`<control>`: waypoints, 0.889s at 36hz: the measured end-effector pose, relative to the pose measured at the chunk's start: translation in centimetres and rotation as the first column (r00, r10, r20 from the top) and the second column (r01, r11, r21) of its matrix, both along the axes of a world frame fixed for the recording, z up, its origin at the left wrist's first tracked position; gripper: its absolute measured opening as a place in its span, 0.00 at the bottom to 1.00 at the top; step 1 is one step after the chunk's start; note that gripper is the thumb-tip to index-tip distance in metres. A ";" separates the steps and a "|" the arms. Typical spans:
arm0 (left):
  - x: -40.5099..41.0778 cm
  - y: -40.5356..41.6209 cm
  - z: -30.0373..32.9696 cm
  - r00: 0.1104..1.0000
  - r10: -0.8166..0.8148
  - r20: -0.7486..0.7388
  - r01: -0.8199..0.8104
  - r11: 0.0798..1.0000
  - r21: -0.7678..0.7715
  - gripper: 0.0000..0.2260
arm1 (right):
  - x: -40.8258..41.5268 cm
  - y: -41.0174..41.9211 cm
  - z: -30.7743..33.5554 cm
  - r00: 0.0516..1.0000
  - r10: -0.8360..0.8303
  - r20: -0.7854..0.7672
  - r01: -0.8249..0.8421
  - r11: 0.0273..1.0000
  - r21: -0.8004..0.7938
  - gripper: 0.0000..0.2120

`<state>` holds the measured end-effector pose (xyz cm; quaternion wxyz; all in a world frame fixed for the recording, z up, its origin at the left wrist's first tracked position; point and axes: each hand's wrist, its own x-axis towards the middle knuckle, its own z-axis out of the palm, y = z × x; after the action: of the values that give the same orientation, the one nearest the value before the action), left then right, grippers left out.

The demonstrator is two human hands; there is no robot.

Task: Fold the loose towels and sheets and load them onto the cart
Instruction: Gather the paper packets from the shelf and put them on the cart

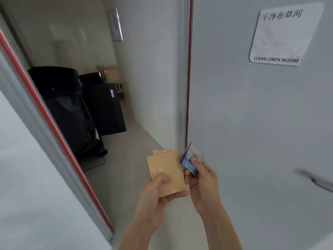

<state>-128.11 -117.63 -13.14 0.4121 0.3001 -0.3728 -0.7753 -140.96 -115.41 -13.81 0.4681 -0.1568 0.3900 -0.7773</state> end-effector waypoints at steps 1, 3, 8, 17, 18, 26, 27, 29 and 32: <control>-0.7 -1.1 0.3 1.000 0.003 0.011 -0.003 1.000 0.000 0.15 | -0.8 -1.4 0.1 0.999 0.035 -0.004 -0.035 0.999 0.011 0.11; -1.9 -3.6 0.9 1.000 0.023 0.011 -0.023 1.000 -0.011 0.16 | -2.2 -4.2 0.4 0.995 0.100 -0.001 -0.100 0.995 0.003 0.17; -3.4 -10.6 1.7 0.997 0.082 0.004 -0.082 0.995 -0.055 0.16 | -4.2 -12.2 1.0 0.976 0.215 -0.036 -0.216 0.975 -0.051 0.16; -4.1 -25.5 1.3 0.991 0.113 -0.067 -0.120 0.987 -0.110 0.16 | -5.1 -28.5 0.6 0.942 0.325 -0.079 -0.329 0.943 -0.046 0.17; -4.3 -27.7 1.4 0.990 0.108 -0.087 -0.118 0.987 -0.111 0.17 | -5.3 -30.8 0.8 0.938 0.335 -0.087 -0.340 0.939 -0.051 0.17; -4.4 -45.9 3.6 0.968 0.195 -0.157 -0.209 0.975 -0.080 0.15 | -6.1 -49.0 4.0 0.939 0.304 -0.158 -0.318 0.945 -0.074 0.18; -4.3 -48.0 4.1 0.962 0.211 -0.171 -0.227 0.971 -0.078 0.15 | -6.1 -51.0 4.3 0.942 0.301 -0.149 -0.316 0.945 -0.086 0.17; -4.3 -51.7 4.7 0.952 0.247 -0.182 -0.263 0.962 -0.069 0.15 | -6.2 -54.6 4.6 0.944 0.294 -0.146 -0.308 0.948 -0.082 0.12; -4.3 -56.3 4.8 0.943 0.284 -0.175 -0.299 0.952 -0.066 0.15 | -6.4 -59.3 4.6 0.953 0.275 -0.130 -0.284 0.957 -0.053 0.07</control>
<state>-132.39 -173.98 -8.34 0.5650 0.2684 -0.3241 -0.7097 -147.38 -174.68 -9.24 0.5430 -0.2739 0.3638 -0.7055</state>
